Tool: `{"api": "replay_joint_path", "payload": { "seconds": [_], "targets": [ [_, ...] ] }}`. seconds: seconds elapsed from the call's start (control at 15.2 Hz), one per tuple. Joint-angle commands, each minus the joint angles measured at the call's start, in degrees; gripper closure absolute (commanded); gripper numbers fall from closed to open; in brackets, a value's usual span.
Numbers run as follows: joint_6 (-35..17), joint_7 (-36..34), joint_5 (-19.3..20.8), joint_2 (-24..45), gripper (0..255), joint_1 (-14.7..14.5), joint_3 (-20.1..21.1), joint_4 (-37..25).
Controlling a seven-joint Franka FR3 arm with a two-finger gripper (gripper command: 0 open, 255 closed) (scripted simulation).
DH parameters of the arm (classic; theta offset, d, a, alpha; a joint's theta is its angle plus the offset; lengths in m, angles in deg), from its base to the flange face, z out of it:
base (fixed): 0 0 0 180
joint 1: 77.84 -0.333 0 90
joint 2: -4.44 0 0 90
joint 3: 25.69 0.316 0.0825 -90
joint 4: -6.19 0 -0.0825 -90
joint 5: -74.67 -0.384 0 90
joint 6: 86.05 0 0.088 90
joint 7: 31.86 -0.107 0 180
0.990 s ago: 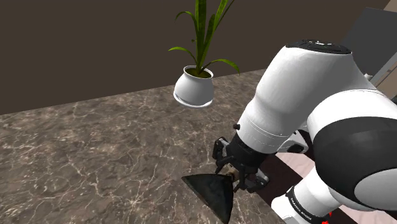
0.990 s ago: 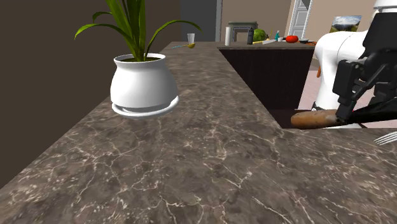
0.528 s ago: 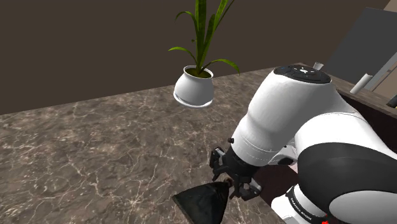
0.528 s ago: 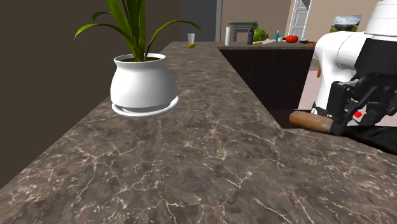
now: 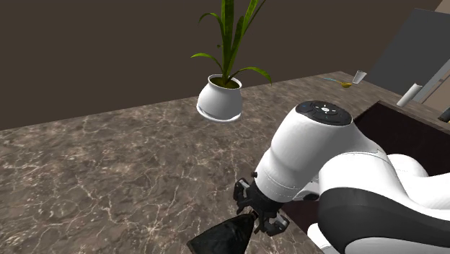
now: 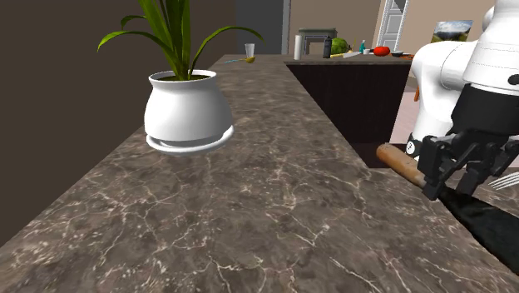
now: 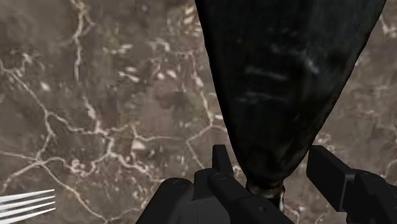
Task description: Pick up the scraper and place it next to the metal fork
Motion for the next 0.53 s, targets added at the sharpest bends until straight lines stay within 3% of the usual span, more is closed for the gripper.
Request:
{"api": "replay_joint_path", "payload": {
  "seconds": [0.0,0.46],
  "targets": [
    [-2.0,0.0,-0.8,1.2,255,0.2,1.3,0.7],
    [-2.9,0.1,-1.1,1.8,255,0.4,1.8,1.0]
  ]
}}
